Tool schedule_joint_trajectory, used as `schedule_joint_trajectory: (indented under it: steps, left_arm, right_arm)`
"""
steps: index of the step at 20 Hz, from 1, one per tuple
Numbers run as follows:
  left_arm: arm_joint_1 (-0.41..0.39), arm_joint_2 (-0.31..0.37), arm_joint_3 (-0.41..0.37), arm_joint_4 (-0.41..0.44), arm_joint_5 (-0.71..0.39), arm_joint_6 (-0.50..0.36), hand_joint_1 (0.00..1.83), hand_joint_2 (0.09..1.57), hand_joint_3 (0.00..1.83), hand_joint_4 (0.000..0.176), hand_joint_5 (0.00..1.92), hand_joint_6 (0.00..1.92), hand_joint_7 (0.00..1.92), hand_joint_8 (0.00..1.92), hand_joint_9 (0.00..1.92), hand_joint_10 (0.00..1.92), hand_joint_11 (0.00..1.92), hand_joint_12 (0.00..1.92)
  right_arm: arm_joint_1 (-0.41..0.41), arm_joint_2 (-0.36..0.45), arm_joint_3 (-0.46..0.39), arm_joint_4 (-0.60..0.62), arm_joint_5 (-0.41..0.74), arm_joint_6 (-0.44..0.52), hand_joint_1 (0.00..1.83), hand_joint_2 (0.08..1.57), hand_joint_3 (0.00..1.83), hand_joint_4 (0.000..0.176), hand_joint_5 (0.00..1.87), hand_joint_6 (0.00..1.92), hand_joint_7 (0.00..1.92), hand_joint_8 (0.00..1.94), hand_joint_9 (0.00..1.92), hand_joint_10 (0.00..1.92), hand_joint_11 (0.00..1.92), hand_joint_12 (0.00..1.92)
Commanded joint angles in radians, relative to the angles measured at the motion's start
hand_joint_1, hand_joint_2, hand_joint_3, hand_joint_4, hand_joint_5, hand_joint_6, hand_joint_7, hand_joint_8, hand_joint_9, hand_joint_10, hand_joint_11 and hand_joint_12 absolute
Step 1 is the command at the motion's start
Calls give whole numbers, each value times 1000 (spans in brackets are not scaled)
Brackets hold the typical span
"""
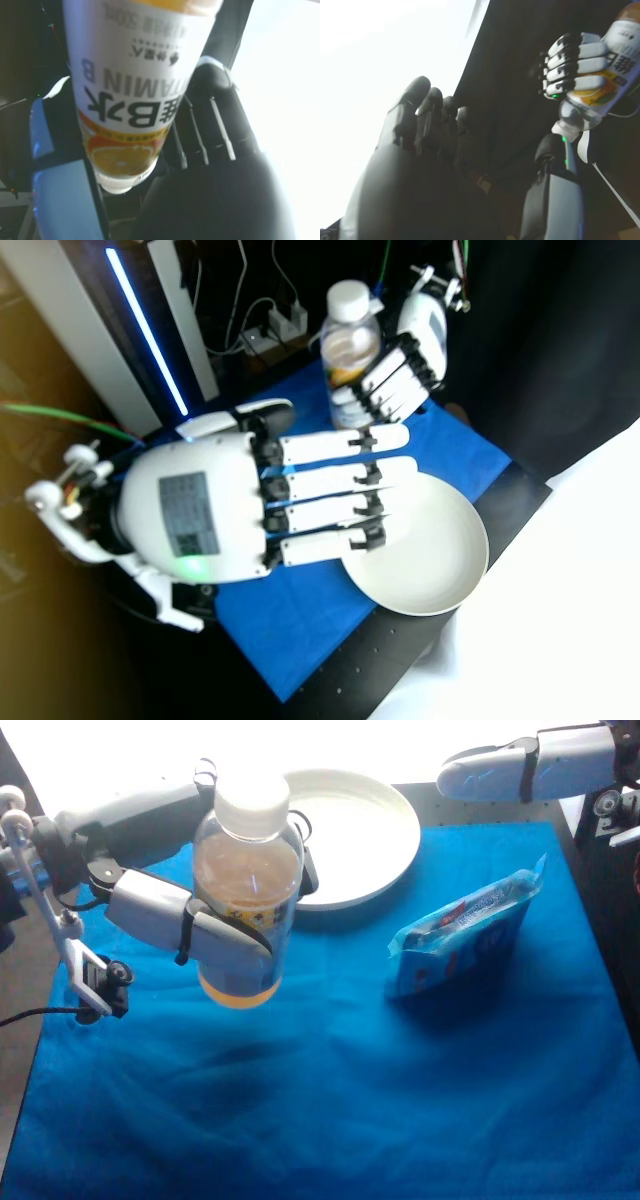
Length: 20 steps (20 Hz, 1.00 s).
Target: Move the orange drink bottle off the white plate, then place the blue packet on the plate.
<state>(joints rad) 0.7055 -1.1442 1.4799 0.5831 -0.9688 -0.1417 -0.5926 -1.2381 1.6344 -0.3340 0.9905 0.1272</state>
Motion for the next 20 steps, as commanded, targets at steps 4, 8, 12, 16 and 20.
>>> schedule_joint_trajectory:
  steps: [4,8,12,16,20]
  left_arm:
    - [-6,-21,8,-73,-105,-19,1245,1127,0,0,933,890,996,1147,888,1097,703,1465]
    - [-6,-42,25,-63,-80,-19,1253,1145,0,0,903,822,974,1238,1037,1059,855,1554]
    - [-1,-65,46,-63,-68,-25,1240,1155,0,0,868,938,954,1245,891,1030,721,1502]
    - [7,-70,49,-62,-59,-27,1245,1163,0,0,865,903,930,1311,874,1330,781,1723]
    - [17,-73,50,-62,-58,-31,1245,1139,0,0,912,1045,933,1113,883,1540,857,1879]
  right_arm:
    - [8,-4,0,58,110,6,860,911,0,0,403,1,352,2,309,6,0,804]
    - [8,-4,-1,59,110,6,873,889,0,9,435,6,367,1,297,3,0,764]
    - [8,-4,-2,60,111,6,870,900,0,0,470,12,388,4,336,10,0,843]
    - [7,-7,-3,60,112,6,877,898,0,0,548,26,421,7,360,10,0,786]
    - [7,-8,-3,60,112,6,886,908,2,0,586,25,414,0,356,3,0,790]
